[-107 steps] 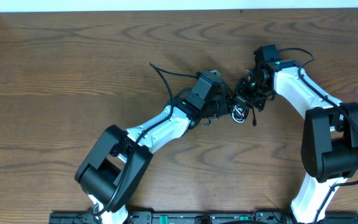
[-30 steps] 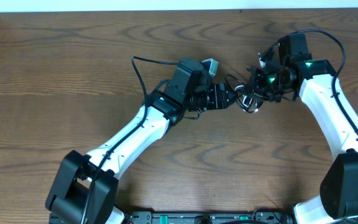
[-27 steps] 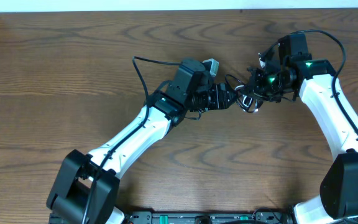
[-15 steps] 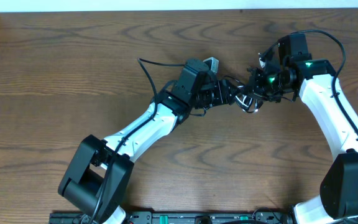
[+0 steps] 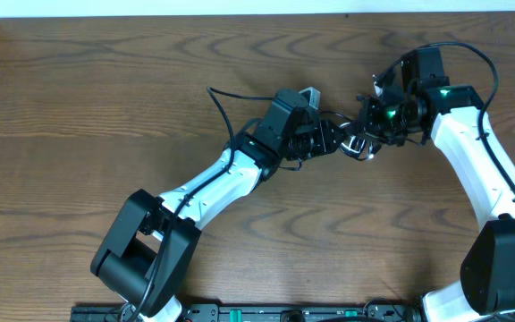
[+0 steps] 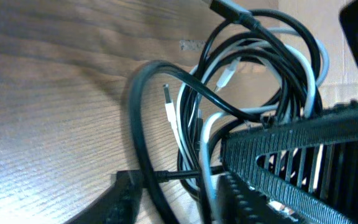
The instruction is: Untangle cables
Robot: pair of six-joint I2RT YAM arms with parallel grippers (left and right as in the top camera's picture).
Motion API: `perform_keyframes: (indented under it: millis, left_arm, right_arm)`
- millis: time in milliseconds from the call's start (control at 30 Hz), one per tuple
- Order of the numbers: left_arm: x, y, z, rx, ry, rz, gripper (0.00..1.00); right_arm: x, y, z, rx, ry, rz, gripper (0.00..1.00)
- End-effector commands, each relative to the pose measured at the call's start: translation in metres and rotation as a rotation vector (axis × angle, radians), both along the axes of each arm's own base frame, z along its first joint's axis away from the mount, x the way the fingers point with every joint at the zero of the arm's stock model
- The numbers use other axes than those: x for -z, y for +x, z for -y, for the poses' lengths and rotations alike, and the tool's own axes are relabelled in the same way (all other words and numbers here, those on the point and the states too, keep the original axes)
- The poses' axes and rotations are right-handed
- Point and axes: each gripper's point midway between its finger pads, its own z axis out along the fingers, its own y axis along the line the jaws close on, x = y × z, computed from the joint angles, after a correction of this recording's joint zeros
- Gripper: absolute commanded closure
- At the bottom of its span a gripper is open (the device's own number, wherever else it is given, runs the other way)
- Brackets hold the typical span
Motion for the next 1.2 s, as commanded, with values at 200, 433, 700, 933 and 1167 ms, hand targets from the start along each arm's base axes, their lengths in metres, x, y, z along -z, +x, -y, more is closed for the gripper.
perform_keyframes:
  millis: [200,433,700,933,1167]
  left_arm:
    - [0.024,0.007,-0.013,-0.065,0.104,-0.009,0.93]
    - [0.048,0.018,-0.056,-0.043,0.287,0.053,0.93]
    - [0.055,0.039,-0.109,-0.050,0.380,0.082,0.93]
    - [0.018,0.045,-0.141,-0.052,0.408,0.174,0.93]
    - [-0.064,0.026,-0.132,-0.022,0.293,0.338,0.93]
  right_arm:
    - [-0.053,0.019,-0.033,-0.045,0.328,0.101,0.99]
    - [-0.084,0.020,-0.013,-0.060,0.536,0.116,0.99]
    - [-0.119,0.028,0.048,-0.030,0.711,0.234,0.99]
    - [-0.039,0.031,0.120,0.297,0.279,0.079,0.99]
    - [-0.025,0.015,0.100,0.171,0.181,0.057,0.81]
